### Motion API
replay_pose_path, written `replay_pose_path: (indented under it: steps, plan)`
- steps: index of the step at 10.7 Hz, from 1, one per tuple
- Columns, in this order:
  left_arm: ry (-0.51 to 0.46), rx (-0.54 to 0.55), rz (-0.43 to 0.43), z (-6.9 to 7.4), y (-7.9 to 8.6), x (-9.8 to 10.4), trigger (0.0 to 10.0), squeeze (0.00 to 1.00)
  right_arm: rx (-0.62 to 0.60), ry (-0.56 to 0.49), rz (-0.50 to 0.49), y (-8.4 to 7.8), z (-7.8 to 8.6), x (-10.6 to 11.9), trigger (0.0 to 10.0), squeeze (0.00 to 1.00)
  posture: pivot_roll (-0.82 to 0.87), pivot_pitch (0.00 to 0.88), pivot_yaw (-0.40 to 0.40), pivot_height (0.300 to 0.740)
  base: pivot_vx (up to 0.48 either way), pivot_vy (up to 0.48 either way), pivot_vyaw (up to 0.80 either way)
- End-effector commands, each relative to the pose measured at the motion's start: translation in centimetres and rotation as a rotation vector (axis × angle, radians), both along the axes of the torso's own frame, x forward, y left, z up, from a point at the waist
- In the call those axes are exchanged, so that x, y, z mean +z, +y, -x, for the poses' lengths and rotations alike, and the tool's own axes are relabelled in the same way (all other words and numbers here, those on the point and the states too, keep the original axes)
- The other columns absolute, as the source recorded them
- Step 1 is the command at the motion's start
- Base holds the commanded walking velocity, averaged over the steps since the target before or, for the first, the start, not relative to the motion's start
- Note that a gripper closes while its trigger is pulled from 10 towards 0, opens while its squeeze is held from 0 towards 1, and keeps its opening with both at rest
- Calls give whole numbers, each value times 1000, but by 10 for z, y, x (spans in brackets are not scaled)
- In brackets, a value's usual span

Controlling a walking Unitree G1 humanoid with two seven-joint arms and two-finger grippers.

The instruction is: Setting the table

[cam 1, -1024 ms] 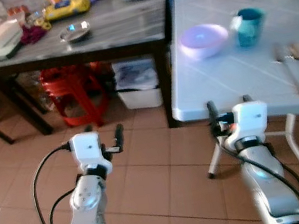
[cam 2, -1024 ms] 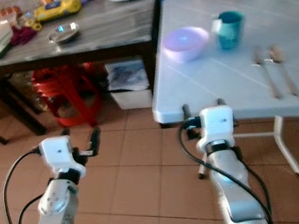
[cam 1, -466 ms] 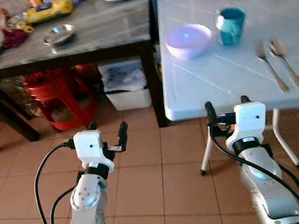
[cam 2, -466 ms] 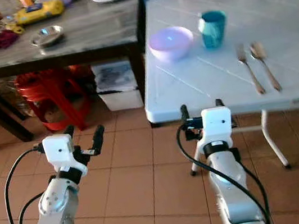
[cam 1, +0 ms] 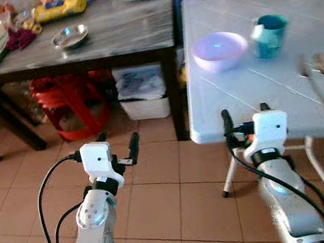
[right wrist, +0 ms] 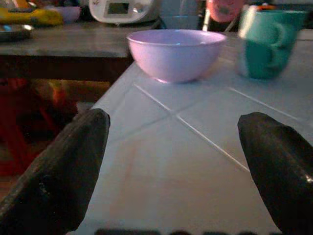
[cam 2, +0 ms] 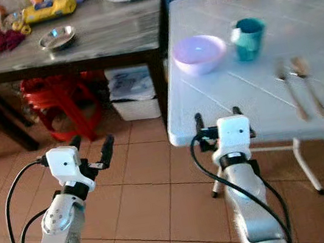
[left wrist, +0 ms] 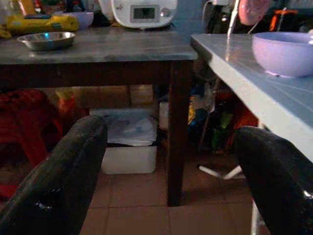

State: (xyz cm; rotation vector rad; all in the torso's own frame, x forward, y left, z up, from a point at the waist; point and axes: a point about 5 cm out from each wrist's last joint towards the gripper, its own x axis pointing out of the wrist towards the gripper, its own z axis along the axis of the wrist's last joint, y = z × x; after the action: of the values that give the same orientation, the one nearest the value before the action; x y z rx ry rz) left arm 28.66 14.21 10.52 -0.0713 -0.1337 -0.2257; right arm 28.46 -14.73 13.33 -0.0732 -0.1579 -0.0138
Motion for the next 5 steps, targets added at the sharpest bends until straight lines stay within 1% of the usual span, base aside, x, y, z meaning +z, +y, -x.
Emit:
replay_pose_path:
  steps: [1, 5]
  plan:
    - [-8, -3, -2, 1, 0, 1, 10000, 0, 7, -14, 7, 0, 0, 4, 10000, 0, -123, 118, 118, 740, 334, 0, 0]
    - [-12, -17, 2, 0, -1, 2, 10000, 0, 11, -20, 15, -1, -2, 5, 10000, 0, -123, 110, 117, 740, 336, 0, 0]
